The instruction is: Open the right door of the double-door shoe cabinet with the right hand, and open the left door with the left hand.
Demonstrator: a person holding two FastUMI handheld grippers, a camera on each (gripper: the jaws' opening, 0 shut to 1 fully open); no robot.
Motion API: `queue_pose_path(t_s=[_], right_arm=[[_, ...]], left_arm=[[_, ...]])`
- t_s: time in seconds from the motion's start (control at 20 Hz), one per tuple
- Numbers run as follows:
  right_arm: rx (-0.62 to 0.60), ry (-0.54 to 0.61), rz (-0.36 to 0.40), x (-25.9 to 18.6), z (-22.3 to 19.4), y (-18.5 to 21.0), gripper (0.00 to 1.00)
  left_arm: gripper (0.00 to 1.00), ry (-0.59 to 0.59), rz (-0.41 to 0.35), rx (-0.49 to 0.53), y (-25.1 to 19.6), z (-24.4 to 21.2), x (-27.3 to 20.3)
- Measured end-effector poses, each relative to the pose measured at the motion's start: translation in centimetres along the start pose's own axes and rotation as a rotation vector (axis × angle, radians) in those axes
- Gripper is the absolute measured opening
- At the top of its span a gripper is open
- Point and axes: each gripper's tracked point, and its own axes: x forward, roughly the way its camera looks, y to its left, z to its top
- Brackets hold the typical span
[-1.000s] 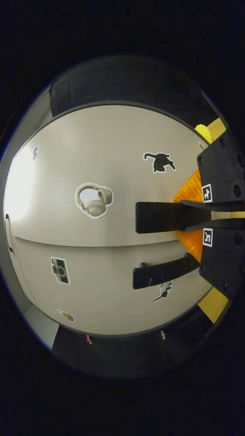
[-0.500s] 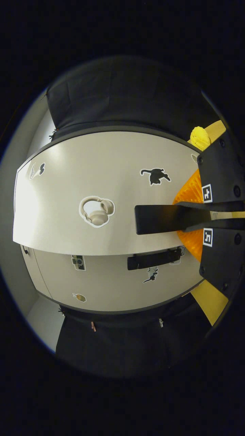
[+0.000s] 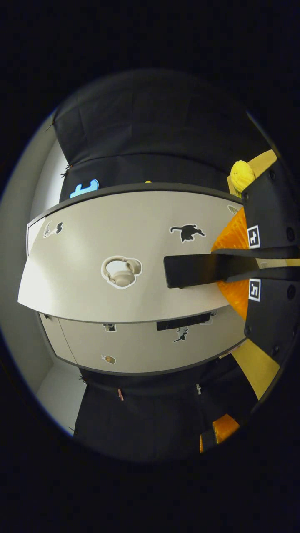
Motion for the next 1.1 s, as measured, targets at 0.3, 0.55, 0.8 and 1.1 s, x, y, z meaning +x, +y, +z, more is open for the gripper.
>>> queue_pose_path(t_s=[0.3, 0.55, 0.8, 1.1], right_arm=[[0.013, 0.003, -0.015, -1.5, 0.2, -2.3, 0.11], [0.001, 0.010, -0.041, -2.4, 0.3, -4.0, 0.11], [-0.024, 0.007, -0.093, -3.0, 0.4, -5.7, 0.11], [-0.026, 0.000, -0.139, -3.3, 0.5, -7.3, 0.10]], left_arm=[[0.95, -0.007, -0.050, 0.014, -3.2, 0.4, 1.5], [0.95, -0.016, -0.093, 0.021, -5.5, 0.6, 2.4], [0.95, -0.014, -0.121, 0.025, -6.8, 0.5, 2.7], [0.95, -0.016, -0.136, 0.029, -7.7, 0.6, 3.2]])
